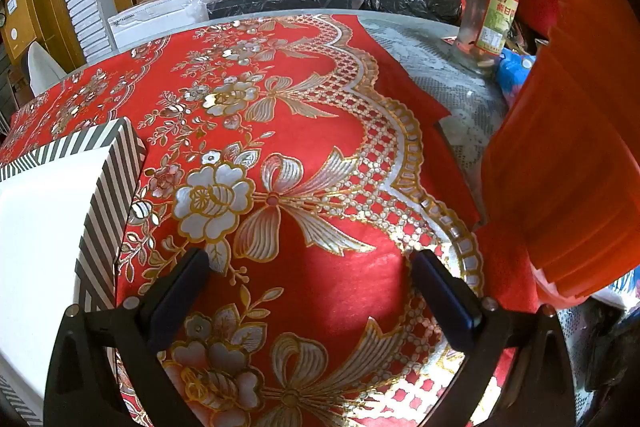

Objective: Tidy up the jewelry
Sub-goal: 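Move both tools toward the jewelry pile beside the striped tray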

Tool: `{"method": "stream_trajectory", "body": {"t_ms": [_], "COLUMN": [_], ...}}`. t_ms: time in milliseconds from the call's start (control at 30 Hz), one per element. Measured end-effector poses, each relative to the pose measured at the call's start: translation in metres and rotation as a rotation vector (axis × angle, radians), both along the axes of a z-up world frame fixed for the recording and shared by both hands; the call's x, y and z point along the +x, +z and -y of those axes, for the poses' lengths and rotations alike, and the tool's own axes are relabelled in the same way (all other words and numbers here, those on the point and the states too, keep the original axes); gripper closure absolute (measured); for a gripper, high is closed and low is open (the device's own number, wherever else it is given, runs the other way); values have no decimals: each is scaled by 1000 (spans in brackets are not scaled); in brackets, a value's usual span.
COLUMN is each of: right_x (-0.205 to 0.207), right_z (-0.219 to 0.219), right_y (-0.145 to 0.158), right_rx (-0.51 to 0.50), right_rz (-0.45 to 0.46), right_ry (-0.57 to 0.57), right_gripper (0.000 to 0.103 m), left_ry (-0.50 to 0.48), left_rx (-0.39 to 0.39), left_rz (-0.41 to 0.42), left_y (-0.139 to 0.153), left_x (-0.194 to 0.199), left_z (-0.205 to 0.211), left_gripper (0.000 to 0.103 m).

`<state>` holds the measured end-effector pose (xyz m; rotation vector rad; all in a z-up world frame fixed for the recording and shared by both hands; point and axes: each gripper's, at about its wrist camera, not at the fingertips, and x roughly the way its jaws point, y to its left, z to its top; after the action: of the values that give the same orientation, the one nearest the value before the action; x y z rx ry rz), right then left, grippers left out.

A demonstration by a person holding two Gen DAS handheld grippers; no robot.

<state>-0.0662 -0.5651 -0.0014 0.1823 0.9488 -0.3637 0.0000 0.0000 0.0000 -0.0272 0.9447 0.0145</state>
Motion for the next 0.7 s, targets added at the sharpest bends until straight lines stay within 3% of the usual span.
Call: {"method": "stream_trajectory", "body": {"t_ms": [167,333,700], "right_x": [-3,-25,-125], "right_z": [-1,-15,-95], "right_y": [1,10,64], "right_rx": [0,-56,19], "right_rz": [-1,-31,65], "right_ry": [1,-5,60], "right_gripper": [0,1,1], "left_ry": [-1,-47,-133], "left_rx": [-9,-7,-24], "left_rz": [-4,-1,109], "left_y": [0,7,59], "left_x": [-2,-32,-116], "left_z": [-1,3,50], "left_gripper": [12,39,40]}}
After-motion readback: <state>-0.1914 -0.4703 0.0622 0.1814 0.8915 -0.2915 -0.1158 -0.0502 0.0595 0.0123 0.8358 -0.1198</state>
